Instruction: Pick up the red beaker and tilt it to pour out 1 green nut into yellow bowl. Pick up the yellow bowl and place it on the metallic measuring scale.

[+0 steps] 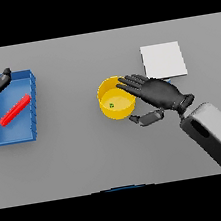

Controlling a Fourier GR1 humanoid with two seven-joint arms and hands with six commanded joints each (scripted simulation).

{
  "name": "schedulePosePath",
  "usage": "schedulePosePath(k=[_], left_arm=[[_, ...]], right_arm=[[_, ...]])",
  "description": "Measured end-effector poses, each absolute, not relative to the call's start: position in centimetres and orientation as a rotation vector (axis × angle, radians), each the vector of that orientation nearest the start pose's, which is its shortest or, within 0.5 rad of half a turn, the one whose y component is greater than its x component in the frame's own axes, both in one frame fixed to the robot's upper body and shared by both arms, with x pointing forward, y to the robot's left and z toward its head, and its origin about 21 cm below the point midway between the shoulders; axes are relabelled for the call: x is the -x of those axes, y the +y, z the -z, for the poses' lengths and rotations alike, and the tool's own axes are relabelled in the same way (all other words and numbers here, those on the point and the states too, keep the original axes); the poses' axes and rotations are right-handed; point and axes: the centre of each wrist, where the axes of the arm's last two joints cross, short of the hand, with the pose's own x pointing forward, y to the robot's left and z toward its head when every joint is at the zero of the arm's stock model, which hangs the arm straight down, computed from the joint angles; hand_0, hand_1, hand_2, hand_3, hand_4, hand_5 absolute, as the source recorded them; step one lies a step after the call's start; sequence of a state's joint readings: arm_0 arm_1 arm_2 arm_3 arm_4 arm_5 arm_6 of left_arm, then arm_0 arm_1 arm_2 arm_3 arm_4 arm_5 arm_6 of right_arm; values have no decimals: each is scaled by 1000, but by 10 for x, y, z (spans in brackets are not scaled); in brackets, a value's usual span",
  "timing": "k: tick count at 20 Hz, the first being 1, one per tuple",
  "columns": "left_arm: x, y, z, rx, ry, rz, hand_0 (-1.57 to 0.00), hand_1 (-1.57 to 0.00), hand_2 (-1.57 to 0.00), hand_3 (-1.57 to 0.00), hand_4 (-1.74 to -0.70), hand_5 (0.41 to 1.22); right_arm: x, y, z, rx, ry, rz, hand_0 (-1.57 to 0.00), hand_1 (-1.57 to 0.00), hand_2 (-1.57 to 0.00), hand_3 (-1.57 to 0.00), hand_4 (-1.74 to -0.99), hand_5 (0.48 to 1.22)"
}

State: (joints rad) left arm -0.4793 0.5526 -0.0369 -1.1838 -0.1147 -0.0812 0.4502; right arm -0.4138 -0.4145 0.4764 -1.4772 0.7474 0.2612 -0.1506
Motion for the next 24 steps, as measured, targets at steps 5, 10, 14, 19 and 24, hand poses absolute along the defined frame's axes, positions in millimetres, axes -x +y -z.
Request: schedulePosePath(k=[5, 10, 14, 19, 24], left_arm=[[-356, 337, -101, -556, -1146, 452, 1, 1, 1, 1, -808, 696], [-357, 344, -102, -574, -1131, 452, 1, 1, 1, 1, -806, 700], [-361, 340, -108, -569, -1145, 456, 1, 1, 1, 1, -801, 706], [-358, 346, -98, -576, -1115, 463, 1, 1, 1, 1, -789, 711], [-362, 343, -101, -577, -1130, 468, 1, 1, 1, 1, -789, 710]], right_arm=[[-331, -166, -60, 373, -1515, -1854, 1, 1, 1, 1, -1157, 644], [-343, -144, -60, 329, -1399, -2006, 1, 1, 1, 1, -1162, 667], [-348, -132, -52, 324, -1300, -2092, 1, 1, 1, 1, -1177, 673], [-355, -125, -46, 319, -1223, -2117, 1, 1, 1, -22, -1195, 708], [-361, -120, -43, 335, -1226, -2113, -455, -407, -349, -322, -1363, 957]])
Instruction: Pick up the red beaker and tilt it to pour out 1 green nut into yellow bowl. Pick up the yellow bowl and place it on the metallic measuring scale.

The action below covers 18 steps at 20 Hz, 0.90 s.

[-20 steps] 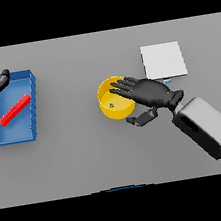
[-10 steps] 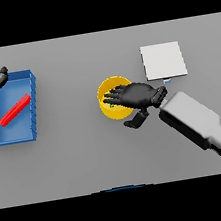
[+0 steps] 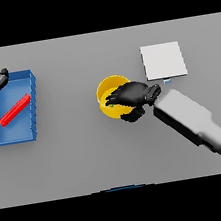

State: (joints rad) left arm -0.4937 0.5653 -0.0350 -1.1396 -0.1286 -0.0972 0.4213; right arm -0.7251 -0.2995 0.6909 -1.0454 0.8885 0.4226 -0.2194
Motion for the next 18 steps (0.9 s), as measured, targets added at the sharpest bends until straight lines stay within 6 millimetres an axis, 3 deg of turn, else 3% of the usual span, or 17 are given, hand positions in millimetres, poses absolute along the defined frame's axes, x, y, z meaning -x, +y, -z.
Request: schedulePosePath(k=[1, 3, 6, 9, 12, 18], left_arm=[[-363, 344, -99, -580, -1122, 469, 1, 1, 1, 1, -788, 710], [-361, 345, -100, -582, -1132, 472, 1, 1, 1, 1, -787, 707], [-360, 345, -99, -585, -1125, 471, 1, 1, 1, 1, -784, 712], [-362, 343, -104, -588, -1135, 478, 1, 1, 1, 1, -782, 710], [-362, 347, -105, -580, -1134, 466, 1, 1, 1, 1, -786, 704], [-363, 344, -104, -587, -1133, 488, 1, 1, 1, 1, -770, 705]], right_arm=[[-361, -120, -42, 327, -1235, -2118, -678, -640, -594, -572, -1435, 1010], [-359, -125, -42, 296, -1249, -2124, -999, -975, -945, -792, -1540, 1086], [-359, -130, -47, 270, -1251, -2136, -1278, -1266, -1187, -1027, -1637, 1152], [-359, -126, -50, 272, -1212, -2127, -1421, -1415, -1323, -1130, -1688, 1186], [-361, -129, -55, 279, -1201, -2125, -1494, -1491, -1362, -1198, -1714, 1203], [-361, -136, -84, 312, -1234, -2095, -1551, -1550, -1481, -1157, -1734, 1216]])
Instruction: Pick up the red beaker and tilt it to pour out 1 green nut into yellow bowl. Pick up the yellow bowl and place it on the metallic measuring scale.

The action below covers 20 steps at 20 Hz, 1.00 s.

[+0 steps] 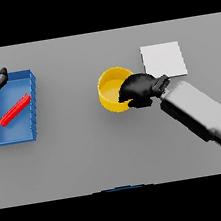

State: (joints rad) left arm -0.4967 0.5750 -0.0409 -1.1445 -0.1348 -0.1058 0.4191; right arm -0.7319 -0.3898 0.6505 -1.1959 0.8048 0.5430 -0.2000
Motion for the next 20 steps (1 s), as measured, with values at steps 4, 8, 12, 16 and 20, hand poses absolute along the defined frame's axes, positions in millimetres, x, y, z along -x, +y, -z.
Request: schedulePosePath(k=[4, 8, 12, 16, 20], left_arm=[[-362, 346, -104, -565, -1138, 478, 1, 1, 1, 1, -788, 702], [-364, 343, -107, -562, -1150, 469, 1, 1, 1, 1, -800, 704], [-361, 344, -110, -546, -1143, 451, 1, 1, 1, 1, -826, 723], [-358, 343, -111, -546, -1145, 433, 1, 1, 1, 1, -840, 737], [-355, 346, -115, -546, -1126, 428, 1, 1, 1, 1, -852, 758]], right_arm=[[-360, -144, -106, 398, -1223, -2069, -1563, -1562, -1447, -1199, -1738, 1219], [-356, -143, -115, 434, -1242, -2057, -1520, -1567, -1520, -1179, -1740, 1219], [-368, -158, -133, 542, -1235, -1970, -1550, -1570, -1504, -1174, -1741, 1220], [-386, -187, -138, 653, -1252, -1887, -1562, -1570, -1538, -1151, -1741, 1221], [-404, -212, -140, 710, -1234, -1813, -1567, -1571, -1556, -1155, -1741, 1221]])
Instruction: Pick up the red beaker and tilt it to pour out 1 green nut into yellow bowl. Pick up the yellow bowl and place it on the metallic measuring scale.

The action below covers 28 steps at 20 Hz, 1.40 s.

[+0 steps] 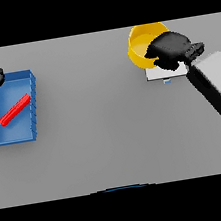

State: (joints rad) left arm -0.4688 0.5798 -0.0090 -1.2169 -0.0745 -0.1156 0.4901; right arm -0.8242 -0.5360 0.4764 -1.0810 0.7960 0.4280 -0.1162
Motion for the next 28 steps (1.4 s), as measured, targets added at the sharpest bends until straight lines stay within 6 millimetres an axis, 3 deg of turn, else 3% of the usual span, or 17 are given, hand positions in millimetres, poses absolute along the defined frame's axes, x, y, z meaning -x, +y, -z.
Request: schedulePosePath(k=[6, 10, 19, 21, 22, 23, 25, 28], left_arm=[[-353, 340, -119, -551, -1112, 421, 1, 1, 1, 1, -865, 779], [-355, 335, -116, -547, -1100, 428, 1, 1, 1, 1, -858, 802], [-355, 337, -118, -555, -1111, 436, 1, 1, 1, 1, -844, 783], [-358, 338, -120, -558, -1089, 437, 1, 1, 1, 1, -838, 779], [-357, 337, -117, -553, -1087, 440, 1, 1, 1, 1, -836, 775], [-358, 337, -119, -556, -1087, 439, 1, 1, 1, 1, -837, 773], [-359, 335, -116, -554, -1088, 437, 1, 1, 1, 1, -834, 771], [-357, 336, -115, -542, -1093, 435, 1, 1, 1, 1, -840, 764]], right_arm=[[-422, -238, -117, 769, -1164, -1712, -1570, -1571, -1500, -1181, -1741, 1221], [-427, -253, -105, 751, -1153, -1683, -1571, -1571, -1413, -1317, -1741, 1221], [-432, -260, -82, 721, -1084, -1647, -1571, -1571, -1374, -1448, -1741, 1221], [-433, -258, -83, 714, -1100, -1634, -1565, -1496, -1437, -1249, -1741, 1221], [-433, -257, -84, 705, -1098, -1637, -1558, -1428, -1343, -1110, -1682, 1221], [-434, -258, -85, 705, -1090, -1635, -1471, -1285, -1178, -959, -1632, 1145], [-432, -258, -81, 692, -1077, -1615, -1147, -958, -848, -688, -1559, 1014], [-432, -258, -82, 659, -1065, -1571, -605, -556, -470, -391, -1496, 890]])
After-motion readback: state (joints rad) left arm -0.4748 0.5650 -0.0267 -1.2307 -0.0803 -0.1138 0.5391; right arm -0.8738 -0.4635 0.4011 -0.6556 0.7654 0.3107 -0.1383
